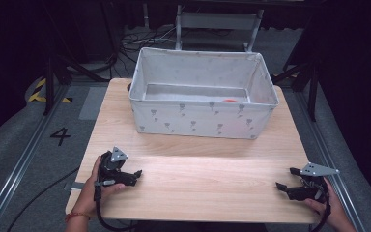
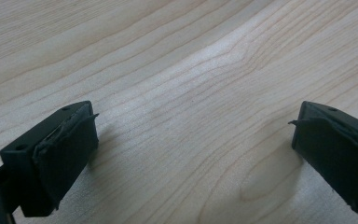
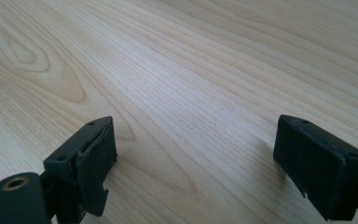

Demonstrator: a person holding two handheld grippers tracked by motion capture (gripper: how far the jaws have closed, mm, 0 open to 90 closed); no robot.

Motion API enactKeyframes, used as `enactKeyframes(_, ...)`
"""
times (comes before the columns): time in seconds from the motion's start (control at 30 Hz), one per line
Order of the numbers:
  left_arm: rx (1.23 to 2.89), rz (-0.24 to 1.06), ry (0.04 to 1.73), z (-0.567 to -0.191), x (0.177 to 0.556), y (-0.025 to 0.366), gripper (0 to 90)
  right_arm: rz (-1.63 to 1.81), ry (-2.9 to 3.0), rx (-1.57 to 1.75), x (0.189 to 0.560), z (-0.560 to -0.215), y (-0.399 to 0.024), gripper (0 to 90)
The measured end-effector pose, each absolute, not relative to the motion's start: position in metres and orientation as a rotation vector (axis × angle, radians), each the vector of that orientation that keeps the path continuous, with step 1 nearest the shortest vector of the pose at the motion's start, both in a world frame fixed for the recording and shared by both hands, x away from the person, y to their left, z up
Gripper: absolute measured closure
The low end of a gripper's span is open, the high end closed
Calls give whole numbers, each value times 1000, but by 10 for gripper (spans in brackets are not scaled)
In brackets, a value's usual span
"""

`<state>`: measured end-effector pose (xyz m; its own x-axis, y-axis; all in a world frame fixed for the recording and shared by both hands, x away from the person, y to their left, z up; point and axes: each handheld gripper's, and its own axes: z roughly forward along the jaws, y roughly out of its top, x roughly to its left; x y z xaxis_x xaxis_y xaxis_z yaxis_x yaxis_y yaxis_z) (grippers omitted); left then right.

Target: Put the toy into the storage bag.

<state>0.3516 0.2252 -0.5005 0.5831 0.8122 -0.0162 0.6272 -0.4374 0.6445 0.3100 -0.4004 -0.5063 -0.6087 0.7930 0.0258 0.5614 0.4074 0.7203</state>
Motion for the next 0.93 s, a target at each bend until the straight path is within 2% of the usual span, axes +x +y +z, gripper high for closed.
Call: enactKeyframes(0.93, 2184, 402, 1188, -501, 348, 223, 4, 1005, 2343, 1183, 311, -506, -400, 114)
